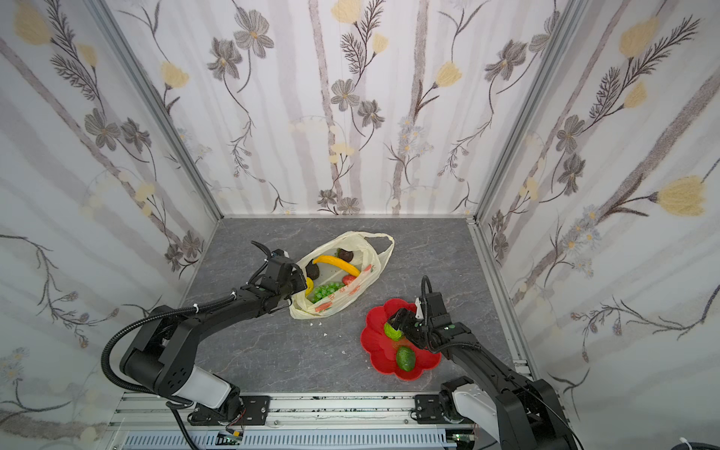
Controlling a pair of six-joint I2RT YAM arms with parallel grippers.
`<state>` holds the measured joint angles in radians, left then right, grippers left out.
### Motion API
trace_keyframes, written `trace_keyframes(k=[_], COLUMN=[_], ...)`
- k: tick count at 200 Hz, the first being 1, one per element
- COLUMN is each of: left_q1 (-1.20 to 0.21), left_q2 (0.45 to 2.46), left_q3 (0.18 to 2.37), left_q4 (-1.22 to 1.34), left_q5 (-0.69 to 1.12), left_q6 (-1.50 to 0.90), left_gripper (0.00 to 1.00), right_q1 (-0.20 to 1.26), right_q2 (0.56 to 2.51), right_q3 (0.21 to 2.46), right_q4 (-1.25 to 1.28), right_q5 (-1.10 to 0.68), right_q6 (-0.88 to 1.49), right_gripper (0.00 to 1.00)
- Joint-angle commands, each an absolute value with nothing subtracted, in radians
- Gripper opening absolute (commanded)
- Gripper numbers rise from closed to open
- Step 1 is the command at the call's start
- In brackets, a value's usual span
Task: Take fruits out of the plastic bag
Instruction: Place the fruit on the plate.
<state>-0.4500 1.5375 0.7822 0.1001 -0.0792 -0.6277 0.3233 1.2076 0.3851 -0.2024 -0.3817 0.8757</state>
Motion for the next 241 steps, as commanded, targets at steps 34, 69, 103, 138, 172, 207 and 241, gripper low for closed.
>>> trace_keyframes(k=[34, 69, 103, 138, 172, 207, 241], left_q1=[-0.449, -0.453, -0.455, -0.457, -0.457, -0.456, -0.453], left_q2=[1.540, 1.548, 1.545, 1.537, 1.531, 1.519, 1.504], left_q3=[0.787, 0.793, 0.794, 0.790, 0.792, 0.788, 0.772], left_q4=[0.106, 0.106, 0.106, 0.106, 0.106, 0.106, 0.107], left_q5=[-0.089, -0.085, -0.087, -0.086, -0.090, -0.099, -0.109], left_q6=[-0.624, -0.628, -0.624, -0.627, -0.626, -0.625, -0.634], left_gripper=[0.00, 0.00, 0.00, 0.00, 0.00, 0.00, 0.00], right_q1=[0.321, 0.320, 0.322, 0.323, 0.338, 0.461, 0.643], right_q2=[1.155, 1.119, 1.144, 1.141, 1.128, 1.168, 1.326], right_q3=[0.408, 0.387, 0.388, 0.409, 0.478, 0.680, 0.955], right_q4=[-0.285, -0.253, -0.226, -0.250, -0.336, -0.473, -0.531], right_q5=[-0.294, -0.309, -0.331, -0.307, -0.221, -0.033, 0.087], right_q6=[0.846, 0.865, 0.860, 0.848, 0.817, 0.754, 0.657], right_gripper=[0.74, 0.71, 0.77, 0.85, 0.91, 0.91, 0.88])
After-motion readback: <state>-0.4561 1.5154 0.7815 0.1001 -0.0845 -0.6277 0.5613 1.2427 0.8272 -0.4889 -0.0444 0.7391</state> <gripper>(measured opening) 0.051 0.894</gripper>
